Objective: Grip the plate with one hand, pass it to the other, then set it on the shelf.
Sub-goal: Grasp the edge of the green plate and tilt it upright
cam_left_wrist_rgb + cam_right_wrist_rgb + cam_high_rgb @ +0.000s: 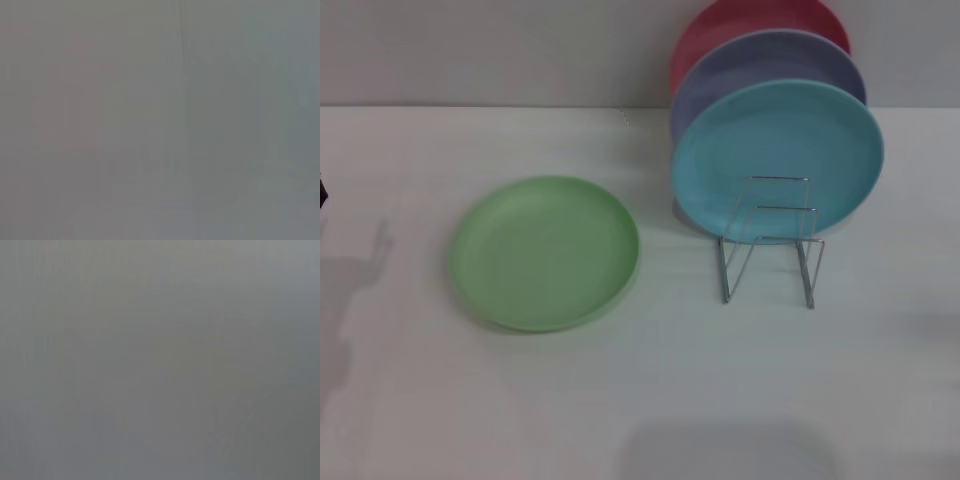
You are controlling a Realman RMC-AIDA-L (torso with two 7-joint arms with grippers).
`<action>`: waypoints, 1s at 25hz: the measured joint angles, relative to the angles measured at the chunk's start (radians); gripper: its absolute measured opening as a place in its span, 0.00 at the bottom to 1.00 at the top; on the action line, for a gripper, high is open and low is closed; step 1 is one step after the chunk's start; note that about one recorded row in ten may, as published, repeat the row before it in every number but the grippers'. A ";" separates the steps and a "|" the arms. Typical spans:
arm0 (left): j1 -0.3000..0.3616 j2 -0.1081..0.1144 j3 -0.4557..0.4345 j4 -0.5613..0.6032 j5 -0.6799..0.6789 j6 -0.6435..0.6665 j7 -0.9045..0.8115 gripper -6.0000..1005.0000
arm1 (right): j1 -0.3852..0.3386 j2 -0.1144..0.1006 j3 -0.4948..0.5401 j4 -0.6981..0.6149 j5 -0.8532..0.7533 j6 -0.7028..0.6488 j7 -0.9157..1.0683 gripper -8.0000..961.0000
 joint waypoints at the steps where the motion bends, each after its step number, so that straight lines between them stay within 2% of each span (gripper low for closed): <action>1: 0.016 -0.002 -0.020 -0.057 0.029 -0.058 -0.003 0.78 | 0.001 0.000 0.000 0.001 0.000 0.000 0.000 0.88; 2: 0.041 0.002 -0.037 -0.171 0.082 -0.187 -0.026 0.78 | 0.003 0.000 0.000 0.001 0.000 0.000 0.000 0.88; 3: 0.041 0.002 -0.037 -0.171 0.082 -0.187 -0.026 0.78 | 0.003 0.000 0.000 0.001 0.000 0.000 0.000 0.88; 4: 0.050 0.006 -0.038 -0.219 0.102 -0.256 -0.036 0.78 | 0.003 0.000 0.000 0.002 0.000 0.000 0.000 0.88; 6: 0.069 0.017 -0.047 -0.365 0.129 -0.456 -0.045 0.78 | 0.004 0.000 0.000 0.002 0.000 -0.002 0.000 0.88; 7: 0.072 0.019 -0.062 -0.458 0.137 -0.600 -0.041 0.78 | 0.004 0.000 0.000 0.002 0.000 -0.003 0.000 0.88; 8: 0.072 0.019 -0.062 -0.458 0.137 -0.600 -0.041 0.78 | 0.004 0.000 0.000 0.002 0.000 -0.003 0.000 0.88; 9: 0.069 0.018 -0.075 -0.506 0.139 -0.684 -0.037 0.78 | 0.004 0.000 0.001 0.002 0.000 -0.004 0.000 0.88; 11: 0.051 0.004 -0.108 -0.563 0.137 -0.819 -0.033 0.78 | 0.005 0.000 0.001 0.002 0.000 -0.005 0.000 0.88; 12: 0.026 -0.021 -0.140 -0.582 0.131 -0.908 -0.031 0.78 | 0.006 0.000 0.001 0.000 0.000 -0.009 0.000 0.88; 13: 0.026 -0.021 -0.140 -0.582 0.131 -0.908 -0.031 0.78 | 0.006 0.000 0.001 0.000 0.000 -0.009 0.000 0.88; 14: 0.010 -0.035 -0.153 -0.589 0.127 -0.954 -0.026 0.78 | 0.007 0.000 0.001 0.000 0.000 -0.012 -0.001 0.88; 19: -0.059 -0.053 -0.185 -0.708 0.101 -1.238 -0.001 0.78 | 0.006 0.000 0.000 0.000 -0.002 -0.019 -0.004 0.88; 21: -0.084 -0.058 -0.216 -0.750 0.071 -1.350 0.009 0.78 | 0.004 0.000 0.000 0.000 -0.001 -0.019 -0.004 0.88; 22: -0.110 -0.066 -0.259 -0.779 0.015 -1.448 0.045 0.78 | 0.004 0.000 0.000 -0.001 -0.001 -0.019 -0.004 0.88; 23: -0.110 -0.066 -0.259 -0.779 0.015 -1.448 0.045 0.78 | 0.004 0.000 0.000 -0.001 -0.001 -0.019 -0.004 0.88; 25: -0.130 -0.081 -0.308 -0.779 -0.050 -1.515 0.103 0.78 | 0.003 0.000 0.000 -0.002 -0.001 -0.020 -0.004 0.88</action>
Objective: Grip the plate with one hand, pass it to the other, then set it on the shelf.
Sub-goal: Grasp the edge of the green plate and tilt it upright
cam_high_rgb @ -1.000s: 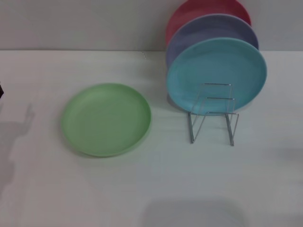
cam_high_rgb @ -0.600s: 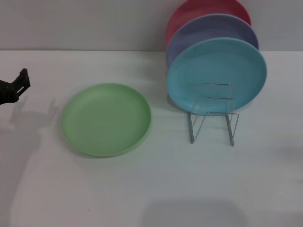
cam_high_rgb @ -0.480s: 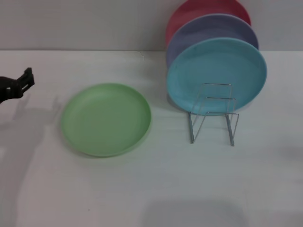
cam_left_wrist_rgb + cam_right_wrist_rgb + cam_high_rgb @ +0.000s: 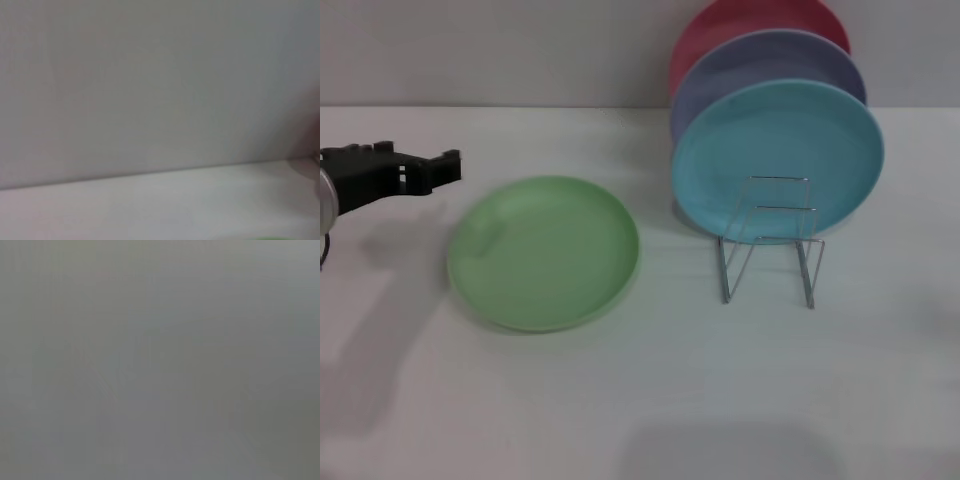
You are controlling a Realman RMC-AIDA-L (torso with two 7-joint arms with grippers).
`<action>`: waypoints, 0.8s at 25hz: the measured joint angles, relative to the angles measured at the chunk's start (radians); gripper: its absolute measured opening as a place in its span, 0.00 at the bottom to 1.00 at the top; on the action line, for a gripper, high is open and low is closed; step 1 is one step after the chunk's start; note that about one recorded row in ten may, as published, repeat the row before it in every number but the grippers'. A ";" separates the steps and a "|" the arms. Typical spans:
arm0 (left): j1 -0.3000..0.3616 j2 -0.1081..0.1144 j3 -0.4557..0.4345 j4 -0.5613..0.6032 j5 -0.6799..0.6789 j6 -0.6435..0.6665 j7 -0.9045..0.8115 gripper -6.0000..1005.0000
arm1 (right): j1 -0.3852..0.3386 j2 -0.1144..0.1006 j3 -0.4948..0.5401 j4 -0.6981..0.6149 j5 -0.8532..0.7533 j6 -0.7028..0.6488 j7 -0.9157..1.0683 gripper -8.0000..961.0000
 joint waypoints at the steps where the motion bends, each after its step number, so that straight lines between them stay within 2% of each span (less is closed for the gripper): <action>1: -0.006 -0.004 -0.014 0.006 -0.016 -0.019 0.014 0.78 | 0.000 0.000 0.000 -0.001 0.000 -0.001 0.000 0.88; 2: -0.022 -0.006 -0.042 0.024 -0.045 -0.058 0.031 0.78 | -0.001 0.000 0.000 -0.001 -0.002 -0.006 0.000 0.88; 6: -0.030 -0.005 -0.048 0.040 -0.053 -0.078 0.047 0.78 | -0.001 0.000 0.000 -0.001 -0.003 -0.013 0.000 0.88; 12: -0.059 -0.009 -0.039 0.149 -0.054 -0.052 0.076 0.78 | 0.001 0.000 -0.001 -0.002 -0.007 -0.015 -0.001 0.88; 20: -0.091 -0.011 -0.032 0.226 -0.045 -0.021 0.076 0.78 | -0.001 0.000 -0.001 -0.003 -0.007 -0.015 -0.001 0.88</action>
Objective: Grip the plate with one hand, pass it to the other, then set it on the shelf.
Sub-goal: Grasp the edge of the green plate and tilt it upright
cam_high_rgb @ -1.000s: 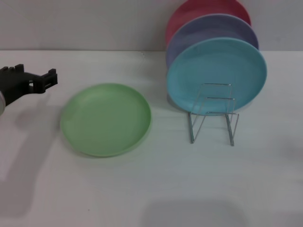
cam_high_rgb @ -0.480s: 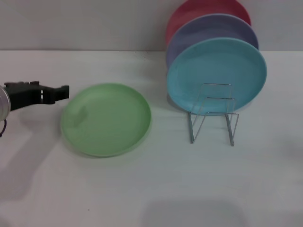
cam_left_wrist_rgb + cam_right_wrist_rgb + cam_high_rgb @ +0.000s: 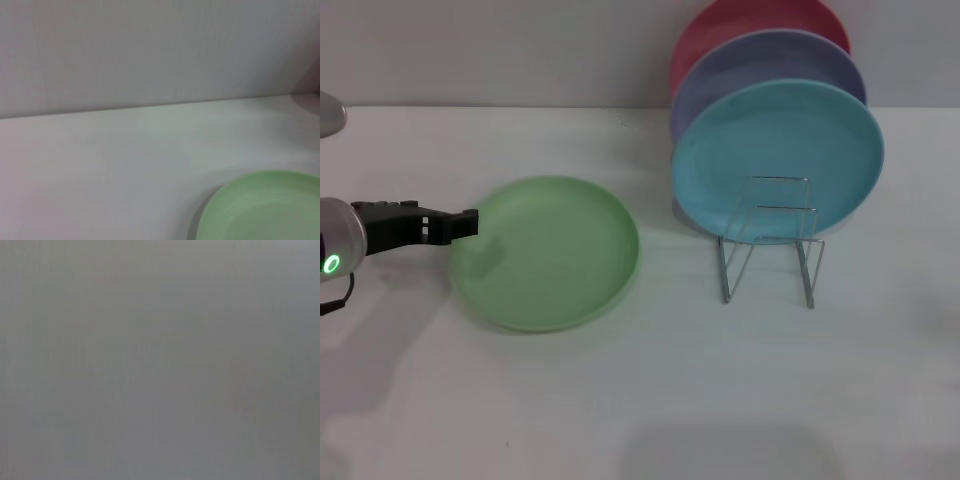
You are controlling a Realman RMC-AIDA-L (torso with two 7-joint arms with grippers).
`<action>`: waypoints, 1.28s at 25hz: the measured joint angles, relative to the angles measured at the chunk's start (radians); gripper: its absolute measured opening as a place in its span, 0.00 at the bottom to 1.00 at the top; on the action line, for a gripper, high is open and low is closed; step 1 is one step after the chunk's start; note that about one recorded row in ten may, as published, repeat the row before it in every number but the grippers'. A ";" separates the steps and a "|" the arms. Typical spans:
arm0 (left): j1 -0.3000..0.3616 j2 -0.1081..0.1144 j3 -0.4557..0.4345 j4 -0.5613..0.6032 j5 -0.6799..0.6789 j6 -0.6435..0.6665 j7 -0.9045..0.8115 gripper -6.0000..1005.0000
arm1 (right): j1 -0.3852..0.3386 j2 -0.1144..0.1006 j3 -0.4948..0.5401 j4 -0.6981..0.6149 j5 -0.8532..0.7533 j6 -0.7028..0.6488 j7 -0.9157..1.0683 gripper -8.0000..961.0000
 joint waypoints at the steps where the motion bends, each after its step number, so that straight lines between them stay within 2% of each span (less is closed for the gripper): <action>1: -0.004 0.000 0.000 0.009 0.000 0.002 0.000 0.78 | 0.000 0.000 0.000 0.000 0.000 0.000 0.000 0.88; 22: -0.089 -0.001 0.009 0.201 0.000 0.089 0.001 0.78 | 0.016 -0.001 0.007 0.000 0.005 -0.039 -0.003 0.88; 32: -0.103 -0.001 0.001 0.248 0.003 0.089 -0.003 0.78 | 0.016 -0.002 0.002 0.000 0.002 -0.042 -0.003 0.88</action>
